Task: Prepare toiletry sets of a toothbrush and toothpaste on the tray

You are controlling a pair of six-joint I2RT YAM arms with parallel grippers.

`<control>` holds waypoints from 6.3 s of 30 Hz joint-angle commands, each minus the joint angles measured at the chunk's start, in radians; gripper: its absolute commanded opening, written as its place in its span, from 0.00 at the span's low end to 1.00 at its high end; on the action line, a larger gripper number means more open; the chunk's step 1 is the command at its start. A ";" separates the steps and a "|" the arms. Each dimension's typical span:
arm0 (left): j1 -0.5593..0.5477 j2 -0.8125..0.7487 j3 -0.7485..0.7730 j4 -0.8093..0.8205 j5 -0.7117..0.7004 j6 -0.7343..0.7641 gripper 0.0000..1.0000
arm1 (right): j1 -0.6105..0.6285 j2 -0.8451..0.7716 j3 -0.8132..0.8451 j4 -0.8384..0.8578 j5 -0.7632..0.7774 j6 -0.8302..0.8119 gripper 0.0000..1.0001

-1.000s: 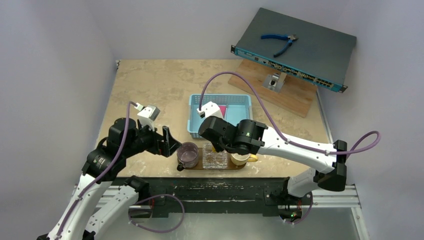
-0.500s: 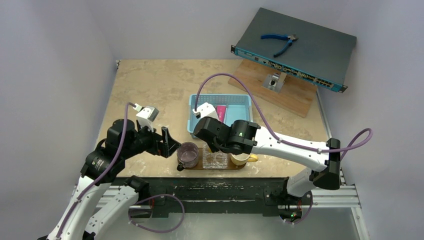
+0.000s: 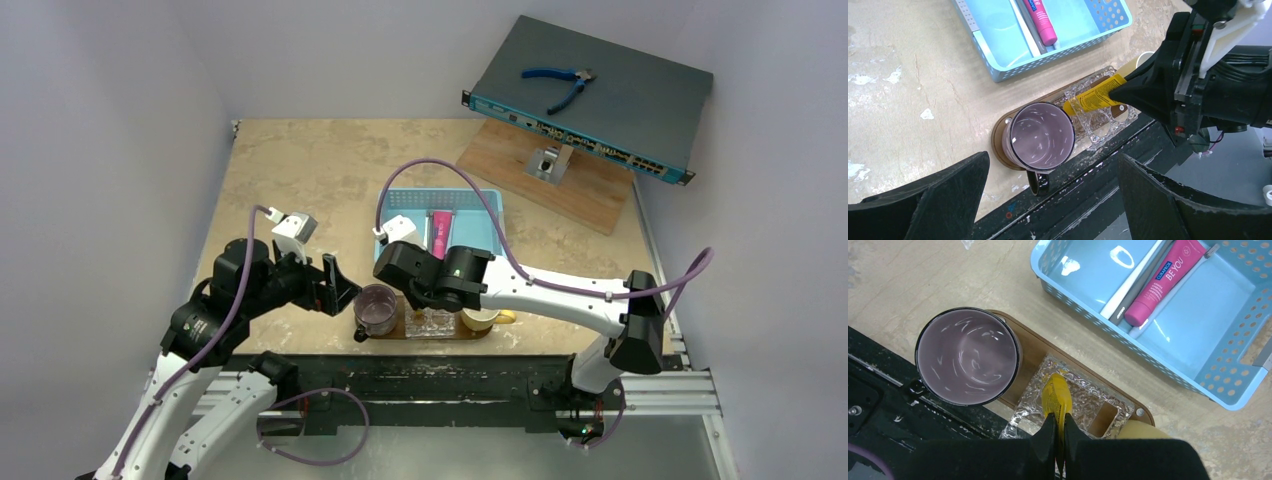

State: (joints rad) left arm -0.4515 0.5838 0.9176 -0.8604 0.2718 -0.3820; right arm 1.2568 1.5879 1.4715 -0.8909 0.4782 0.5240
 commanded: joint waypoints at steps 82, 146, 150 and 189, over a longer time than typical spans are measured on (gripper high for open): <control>0.007 0.016 -0.016 0.015 -0.050 0.014 0.97 | -0.543 0.390 0.152 0.278 -0.149 0.038 0.43; 0.007 0.031 0.012 0.043 -0.012 0.003 0.97 | -0.565 0.060 -0.027 0.384 -0.130 0.027 0.00; 0.007 0.031 0.059 0.045 0.046 -0.013 0.97 | -0.552 -0.053 -0.089 0.438 -0.188 0.016 0.00; 0.005 -0.053 -0.125 0.727 0.551 -0.619 0.98 | -0.216 -0.528 -0.501 1.316 -0.517 0.452 0.00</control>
State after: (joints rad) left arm -0.4515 0.5392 0.8078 -0.2554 0.8150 -0.9390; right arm 1.0096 1.0538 0.9714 0.2317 -0.0719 0.9028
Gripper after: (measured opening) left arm 0.985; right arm 0.115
